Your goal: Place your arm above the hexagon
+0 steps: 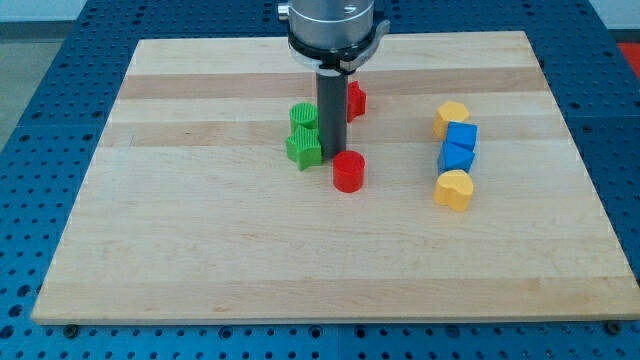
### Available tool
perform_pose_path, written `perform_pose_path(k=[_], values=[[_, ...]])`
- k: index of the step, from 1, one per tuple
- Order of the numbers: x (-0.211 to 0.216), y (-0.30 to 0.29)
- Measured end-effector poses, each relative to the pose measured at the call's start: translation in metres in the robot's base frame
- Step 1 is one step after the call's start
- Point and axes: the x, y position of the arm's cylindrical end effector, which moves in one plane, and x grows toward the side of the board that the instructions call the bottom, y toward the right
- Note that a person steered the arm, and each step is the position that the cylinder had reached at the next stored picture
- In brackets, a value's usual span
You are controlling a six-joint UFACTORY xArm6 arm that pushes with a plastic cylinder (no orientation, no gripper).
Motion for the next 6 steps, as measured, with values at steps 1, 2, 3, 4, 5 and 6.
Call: perform_pose_path(k=[1, 2, 3, 4, 5, 6], values=[[-0.032, 0.009], [-0.032, 0.009], [-0.018, 0.026], [-0.046, 0.064], [-0.053, 0.072], [-0.093, 0.078]])
